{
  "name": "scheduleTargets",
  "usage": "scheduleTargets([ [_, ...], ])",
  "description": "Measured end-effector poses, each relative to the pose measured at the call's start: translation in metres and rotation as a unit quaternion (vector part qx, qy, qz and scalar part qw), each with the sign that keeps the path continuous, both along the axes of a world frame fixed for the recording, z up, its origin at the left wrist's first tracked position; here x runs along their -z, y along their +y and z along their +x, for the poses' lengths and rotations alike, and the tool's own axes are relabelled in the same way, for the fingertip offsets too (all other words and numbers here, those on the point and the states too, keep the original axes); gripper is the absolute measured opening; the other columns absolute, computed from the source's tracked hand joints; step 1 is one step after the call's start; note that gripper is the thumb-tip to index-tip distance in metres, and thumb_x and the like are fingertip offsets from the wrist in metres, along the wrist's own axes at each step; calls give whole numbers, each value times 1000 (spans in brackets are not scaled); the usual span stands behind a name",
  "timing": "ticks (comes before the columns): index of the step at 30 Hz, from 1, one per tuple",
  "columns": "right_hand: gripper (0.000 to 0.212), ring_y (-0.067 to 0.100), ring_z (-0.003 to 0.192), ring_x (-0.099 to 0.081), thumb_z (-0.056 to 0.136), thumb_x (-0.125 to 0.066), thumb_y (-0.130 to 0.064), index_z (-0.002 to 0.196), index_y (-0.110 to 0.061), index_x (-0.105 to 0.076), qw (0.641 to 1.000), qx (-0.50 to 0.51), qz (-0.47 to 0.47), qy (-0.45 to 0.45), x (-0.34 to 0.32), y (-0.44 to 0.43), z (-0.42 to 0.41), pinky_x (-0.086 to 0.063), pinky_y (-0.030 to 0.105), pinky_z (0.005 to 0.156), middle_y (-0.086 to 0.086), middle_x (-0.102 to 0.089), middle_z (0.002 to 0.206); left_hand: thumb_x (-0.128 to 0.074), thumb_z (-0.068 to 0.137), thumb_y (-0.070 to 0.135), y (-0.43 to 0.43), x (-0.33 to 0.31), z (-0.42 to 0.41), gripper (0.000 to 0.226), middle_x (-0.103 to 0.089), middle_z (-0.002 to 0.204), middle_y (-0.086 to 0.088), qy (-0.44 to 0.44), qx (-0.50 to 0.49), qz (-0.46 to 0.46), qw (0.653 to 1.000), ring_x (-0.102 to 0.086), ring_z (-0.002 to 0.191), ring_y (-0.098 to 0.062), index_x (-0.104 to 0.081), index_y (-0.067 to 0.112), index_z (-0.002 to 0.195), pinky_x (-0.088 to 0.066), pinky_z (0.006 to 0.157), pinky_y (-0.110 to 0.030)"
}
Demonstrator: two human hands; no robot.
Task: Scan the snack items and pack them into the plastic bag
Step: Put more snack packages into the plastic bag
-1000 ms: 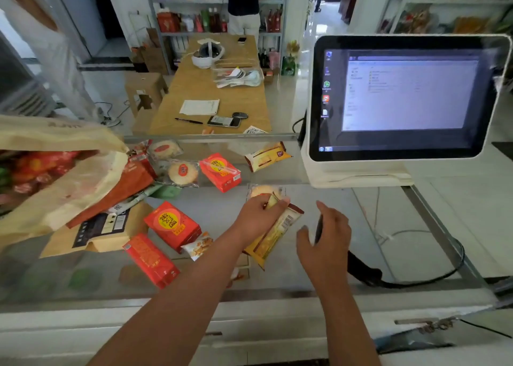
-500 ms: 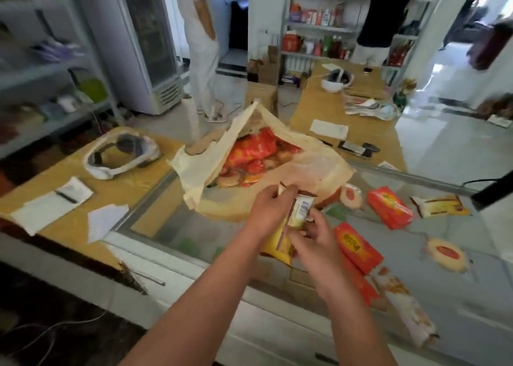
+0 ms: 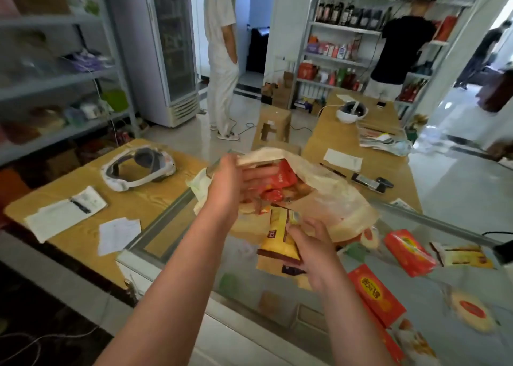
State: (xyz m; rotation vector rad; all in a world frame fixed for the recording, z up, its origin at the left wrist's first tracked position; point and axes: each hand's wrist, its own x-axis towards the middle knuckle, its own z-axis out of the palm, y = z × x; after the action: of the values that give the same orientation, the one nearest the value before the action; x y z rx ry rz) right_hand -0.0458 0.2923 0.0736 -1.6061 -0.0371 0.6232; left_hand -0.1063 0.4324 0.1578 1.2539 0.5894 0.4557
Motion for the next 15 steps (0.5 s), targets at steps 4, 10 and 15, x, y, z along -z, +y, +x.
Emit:
scheduleTargets([
  [4, 6, 23, 71, -68, 92, -59, -12, 98, -14, -57, 996, 10, 80, 30, -14, 38, 24, -59, 40, 62, 13, -67, 93, -26, 98, 28, 3, -12, 2, 40, -72, 88, -9, 6, -91, -9, 996, -64, 97, -26, -60, 15, 83, -48, 88, -37],
  [10, 13, 15, 90, -61, 100, -46, -17, 100, -14, -59, 980, -73, 129, 134, 26, 98, 69, -57, 22, 71, 11, -63, 112, -34, 98, 31, -10, -7, -1, 34, -64, 61, 8, 25, -131, 37, 990, -61, 60, -6, -58, 22, 75, -45, 59, -24],
  [15, 11, 12, 72, -57, 99, -43, -13, 97, -13, -54, 981, -92, 29, 167, 57, 110, 81, -51, 16, 55, 6, -59, 89, -31, 101, 32, -16, -4, -5, 39, -59, 44, 20, 34, -102, 59, 992, -58, 49, 8, -58, 26, 74, -42, 57, -26],
])
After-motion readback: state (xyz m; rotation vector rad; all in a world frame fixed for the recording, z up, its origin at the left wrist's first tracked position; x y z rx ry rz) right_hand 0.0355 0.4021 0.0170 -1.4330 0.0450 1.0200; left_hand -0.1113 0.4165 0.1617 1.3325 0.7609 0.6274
